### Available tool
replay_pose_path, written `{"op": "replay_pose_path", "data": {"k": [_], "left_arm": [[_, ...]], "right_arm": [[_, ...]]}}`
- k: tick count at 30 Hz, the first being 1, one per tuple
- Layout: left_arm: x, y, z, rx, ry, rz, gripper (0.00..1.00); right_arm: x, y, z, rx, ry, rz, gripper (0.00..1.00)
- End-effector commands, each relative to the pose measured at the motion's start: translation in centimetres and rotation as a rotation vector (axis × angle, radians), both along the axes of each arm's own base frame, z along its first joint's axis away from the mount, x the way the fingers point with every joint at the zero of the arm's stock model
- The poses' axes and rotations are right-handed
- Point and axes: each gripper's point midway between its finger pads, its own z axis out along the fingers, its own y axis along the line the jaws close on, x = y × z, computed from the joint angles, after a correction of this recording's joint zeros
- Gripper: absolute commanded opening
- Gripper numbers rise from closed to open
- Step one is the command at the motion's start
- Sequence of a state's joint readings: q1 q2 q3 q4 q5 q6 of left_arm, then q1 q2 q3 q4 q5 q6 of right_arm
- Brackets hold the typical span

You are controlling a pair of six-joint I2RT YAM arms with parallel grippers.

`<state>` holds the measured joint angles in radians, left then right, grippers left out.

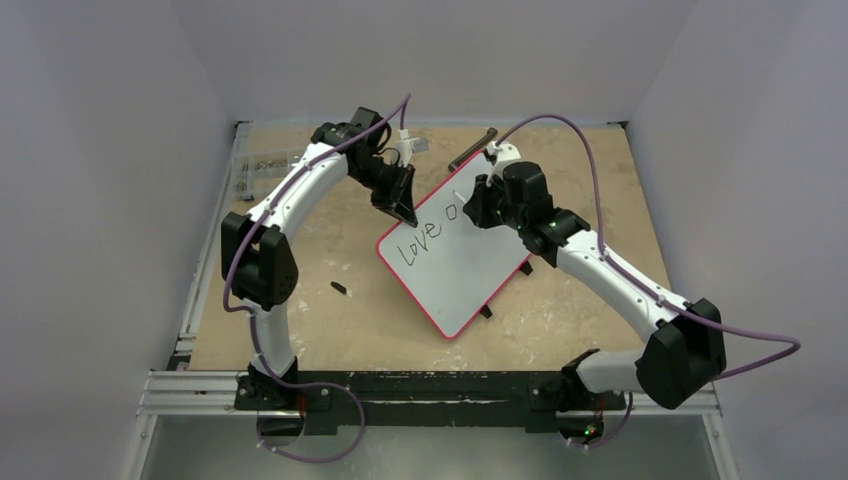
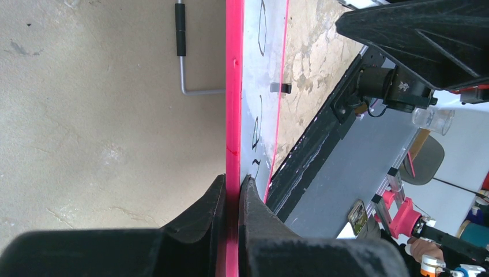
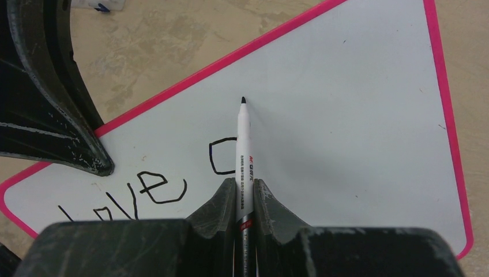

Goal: Write a sentence on the whiteboard

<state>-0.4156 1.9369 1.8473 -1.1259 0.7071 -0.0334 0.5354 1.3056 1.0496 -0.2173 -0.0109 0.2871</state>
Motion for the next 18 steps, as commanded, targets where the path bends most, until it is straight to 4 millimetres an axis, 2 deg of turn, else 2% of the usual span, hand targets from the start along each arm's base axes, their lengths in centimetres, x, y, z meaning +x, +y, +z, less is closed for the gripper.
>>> {"op": "replay_pose_path", "data": {"k": [1,8,18], "left_arm": [[1.5,2.1,0.1,0.103,-0.131,0.022,0.00],[1.4,2.0,0.3,0.099,-0.133,0.020,0.00],[1.4,2.1,0.4,0.100,-0.135,0.021,0.00]], "right_arm": [[1.6,0.9,2.6,0.046,-0.066,0.007,0.00],[1.3,0.9,0.9,0.037,-0.035,0.011,0.00],[-1.3,-0.2,-2.4,0.016,0.031,0.027,0.00]]}}
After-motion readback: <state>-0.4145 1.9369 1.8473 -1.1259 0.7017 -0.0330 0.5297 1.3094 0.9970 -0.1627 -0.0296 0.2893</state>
